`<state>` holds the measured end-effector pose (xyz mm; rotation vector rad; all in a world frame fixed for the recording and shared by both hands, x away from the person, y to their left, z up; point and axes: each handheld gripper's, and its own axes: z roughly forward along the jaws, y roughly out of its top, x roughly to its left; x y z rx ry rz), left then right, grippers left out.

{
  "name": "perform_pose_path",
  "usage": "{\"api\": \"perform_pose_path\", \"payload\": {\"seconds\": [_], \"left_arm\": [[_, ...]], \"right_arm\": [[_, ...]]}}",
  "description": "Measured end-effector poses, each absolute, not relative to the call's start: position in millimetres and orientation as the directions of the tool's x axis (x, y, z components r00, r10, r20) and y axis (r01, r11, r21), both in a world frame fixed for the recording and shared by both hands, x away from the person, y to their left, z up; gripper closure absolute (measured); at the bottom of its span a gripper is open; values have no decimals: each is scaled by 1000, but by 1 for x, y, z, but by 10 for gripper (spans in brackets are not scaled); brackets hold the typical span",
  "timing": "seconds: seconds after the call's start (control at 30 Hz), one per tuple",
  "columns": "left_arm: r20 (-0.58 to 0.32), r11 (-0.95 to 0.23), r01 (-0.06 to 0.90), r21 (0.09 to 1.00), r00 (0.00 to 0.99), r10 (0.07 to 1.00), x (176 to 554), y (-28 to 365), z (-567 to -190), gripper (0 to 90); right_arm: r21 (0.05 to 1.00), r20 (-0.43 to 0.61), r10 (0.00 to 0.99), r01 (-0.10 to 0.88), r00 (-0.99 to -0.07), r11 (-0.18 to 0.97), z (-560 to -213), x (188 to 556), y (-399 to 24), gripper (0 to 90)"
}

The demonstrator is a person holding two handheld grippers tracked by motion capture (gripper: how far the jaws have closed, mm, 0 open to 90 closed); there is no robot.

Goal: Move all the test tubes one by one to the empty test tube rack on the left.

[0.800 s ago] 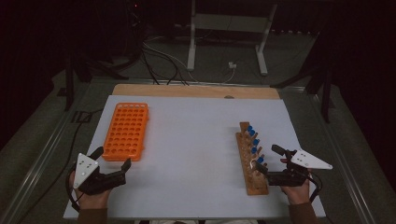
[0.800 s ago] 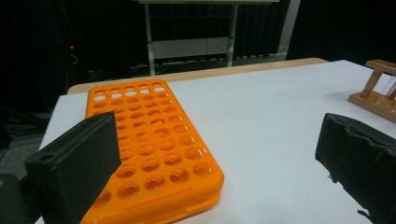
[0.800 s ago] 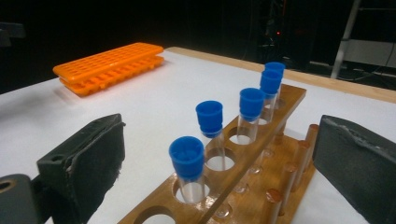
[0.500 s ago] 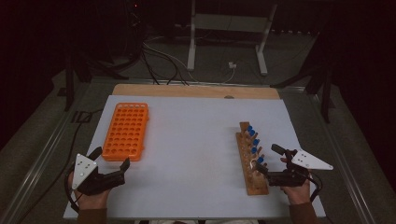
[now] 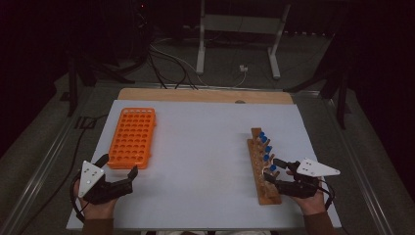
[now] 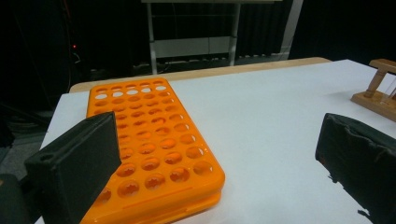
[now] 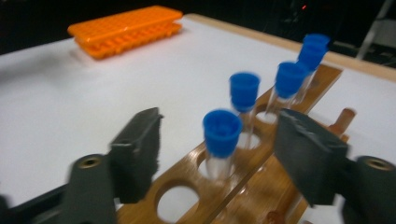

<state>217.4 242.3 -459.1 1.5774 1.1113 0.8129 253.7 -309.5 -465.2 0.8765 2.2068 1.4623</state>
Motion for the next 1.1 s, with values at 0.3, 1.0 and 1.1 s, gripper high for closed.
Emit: {"api": "perform_pose_path", "payload": {"seconds": [0.3,1.0,1.1], "left_arm": [[-20,-84,271,959,360,933,219,240,-460,8],[-27,-90,239,967,446,895,218,220,-448,7],[-37,-78,221,972,474,880,218,216,-443,7]], "right_arm": [[897,36,642,308,-766,317,-467,253,-311,739],[908,2,680,287,-733,306,-461,256,-303,768],[917,-14,686,264,-728,298,-452,253,-302,769]]}}
